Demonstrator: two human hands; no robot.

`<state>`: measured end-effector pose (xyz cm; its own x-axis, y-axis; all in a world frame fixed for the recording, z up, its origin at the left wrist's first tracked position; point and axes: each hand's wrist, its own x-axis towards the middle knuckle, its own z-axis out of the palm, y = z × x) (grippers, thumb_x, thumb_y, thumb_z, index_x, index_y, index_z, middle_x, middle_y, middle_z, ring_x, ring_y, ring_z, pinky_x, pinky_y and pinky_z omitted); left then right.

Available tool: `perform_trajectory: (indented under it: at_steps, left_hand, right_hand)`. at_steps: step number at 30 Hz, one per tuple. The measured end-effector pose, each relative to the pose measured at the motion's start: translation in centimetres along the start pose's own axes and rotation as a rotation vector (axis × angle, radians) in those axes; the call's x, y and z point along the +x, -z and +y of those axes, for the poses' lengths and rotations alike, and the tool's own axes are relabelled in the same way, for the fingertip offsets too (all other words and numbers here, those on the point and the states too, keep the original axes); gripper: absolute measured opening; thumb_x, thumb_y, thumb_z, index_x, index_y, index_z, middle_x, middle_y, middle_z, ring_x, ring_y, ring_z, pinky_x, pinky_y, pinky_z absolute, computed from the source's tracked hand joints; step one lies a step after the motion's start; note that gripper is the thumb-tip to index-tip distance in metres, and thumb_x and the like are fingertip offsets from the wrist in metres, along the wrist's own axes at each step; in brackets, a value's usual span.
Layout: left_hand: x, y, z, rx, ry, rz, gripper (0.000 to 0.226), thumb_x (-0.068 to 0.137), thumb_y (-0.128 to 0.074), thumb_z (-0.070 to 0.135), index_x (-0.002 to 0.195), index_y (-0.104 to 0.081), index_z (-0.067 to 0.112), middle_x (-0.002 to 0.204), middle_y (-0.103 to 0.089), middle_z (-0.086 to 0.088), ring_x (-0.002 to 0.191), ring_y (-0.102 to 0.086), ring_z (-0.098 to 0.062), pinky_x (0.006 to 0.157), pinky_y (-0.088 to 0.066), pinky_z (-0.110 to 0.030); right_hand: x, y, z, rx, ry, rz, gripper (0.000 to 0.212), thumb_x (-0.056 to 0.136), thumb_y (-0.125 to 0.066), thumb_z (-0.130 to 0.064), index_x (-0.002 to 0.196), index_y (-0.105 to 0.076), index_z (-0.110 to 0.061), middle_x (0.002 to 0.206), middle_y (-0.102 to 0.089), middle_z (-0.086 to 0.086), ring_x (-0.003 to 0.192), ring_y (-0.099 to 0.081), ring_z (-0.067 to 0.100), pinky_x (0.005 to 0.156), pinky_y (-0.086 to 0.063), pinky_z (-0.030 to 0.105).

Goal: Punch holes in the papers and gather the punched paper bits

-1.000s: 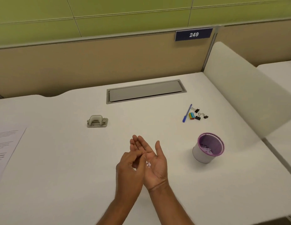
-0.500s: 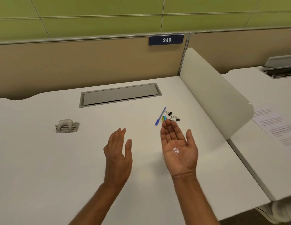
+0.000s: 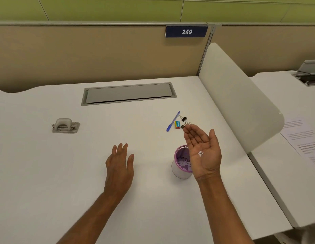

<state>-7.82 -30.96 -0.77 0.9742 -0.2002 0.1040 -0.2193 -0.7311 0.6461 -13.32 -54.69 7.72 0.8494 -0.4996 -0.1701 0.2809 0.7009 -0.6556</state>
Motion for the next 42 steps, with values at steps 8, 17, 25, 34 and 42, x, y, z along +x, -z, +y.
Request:
perform_trajectory:
  at_steps: [8,17,25,34,42]
  left_hand:
    - [-0.7,-2.5,-0.6,0.041,-0.005,-0.030,0.048,0.103,-0.043,0.024,0.149,-0.038,0.012,0.158,-0.035,-0.007,0.151,-0.016,-0.020,0.122,-0.016,-0.041]
    - [-1.4,-4.0,-1.1,0.190,-0.075,0.000,0.055,0.100,-0.031,0.035,0.145,-0.045,0.006,0.154,-0.040,-0.013,0.148,-0.026,-0.026,0.122,-0.017,-0.047]
    - [-1.3,-4.3,-1.3,0.293,-0.087,0.001,0.056,0.099,-0.030,0.036,0.144,-0.046,0.007,0.153,-0.042,-0.013,0.147,-0.030,-0.026,0.121,-0.019,-0.047]
    - [-1.3,-4.1,-1.1,0.327,-0.079,-0.017,0.059,0.099,-0.025,0.039,0.144,-0.047,0.007,0.153,-0.042,-0.012,0.146,-0.031,-0.026,0.120,-0.018,-0.046]
    - [-1.4,-4.1,-1.1,0.284,-0.082,0.002,0.059,0.099,-0.025,0.039,0.144,-0.046,0.008,0.154,-0.041,-0.011,0.147,-0.031,-0.025,0.121,-0.015,-0.044]
  right_hand:
    - [0.5,0.6,0.5,-0.491,0.101,-0.044,0.058,0.107,-0.030,-0.041,0.117,-0.068,0.001,0.120,-0.072,0.018,0.120,-0.064,0.028,0.112,-0.042,0.045]
    - [0.9,1.6,0.9,-0.751,0.091,-0.169,0.060,0.104,-0.021,-0.051,0.117,-0.072,-0.023,0.128,-0.070,-0.002,0.132,-0.054,0.013,0.118,-0.032,0.044]
    - [0.8,1.1,0.5,-0.970,0.120,-0.148,0.047,0.101,-0.029,-0.050,0.118,-0.071,-0.036,0.129,-0.065,-0.023,0.120,-0.057,0.000,0.105,-0.042,0.025]
    - [0.1,1.1,1.8,-1.180,0.298,-0.052,0.016,0.098,-0.061,-0.023,0.104,-0.075,-0.024,0.101,-0.073,-0.023,0.099,-0.065,-0.002,0.078,-0.049,0.010]
    - [-0.1,1.3,2.0,-1.115,0.365,0.101,0.015,0.095,-0.064,-0.014,0.100,-0.075,-0.022,0.081,-0.075,-0.008,0.079,-0.071,0.007,0.071,-0.053,0.013]
